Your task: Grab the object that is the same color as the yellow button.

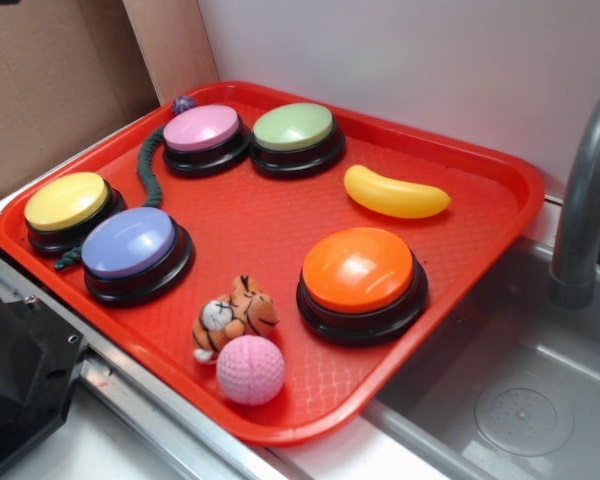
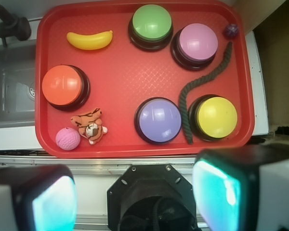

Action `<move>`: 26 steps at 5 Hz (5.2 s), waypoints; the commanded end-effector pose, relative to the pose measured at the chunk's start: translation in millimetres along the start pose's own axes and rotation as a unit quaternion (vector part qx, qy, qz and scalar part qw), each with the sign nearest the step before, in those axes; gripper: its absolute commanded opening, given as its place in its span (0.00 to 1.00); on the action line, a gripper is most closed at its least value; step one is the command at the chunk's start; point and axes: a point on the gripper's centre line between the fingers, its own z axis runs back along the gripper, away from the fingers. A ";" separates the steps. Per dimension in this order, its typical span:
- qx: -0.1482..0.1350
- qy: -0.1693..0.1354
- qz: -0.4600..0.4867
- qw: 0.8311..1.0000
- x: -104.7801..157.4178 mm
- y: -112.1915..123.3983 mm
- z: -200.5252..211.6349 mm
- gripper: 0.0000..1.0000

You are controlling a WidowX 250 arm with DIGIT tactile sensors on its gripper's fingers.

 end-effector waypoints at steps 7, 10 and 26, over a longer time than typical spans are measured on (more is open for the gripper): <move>0.053 -0.012 0.421 0.906 167.1 -58.8 -139.4 1.00; 0.047 0.023 0.496 0.867 173.4 -60.7 -206.8 1.00; 0.034 0.020 0.192 0.981 92.9 49.1 -79.8 0.00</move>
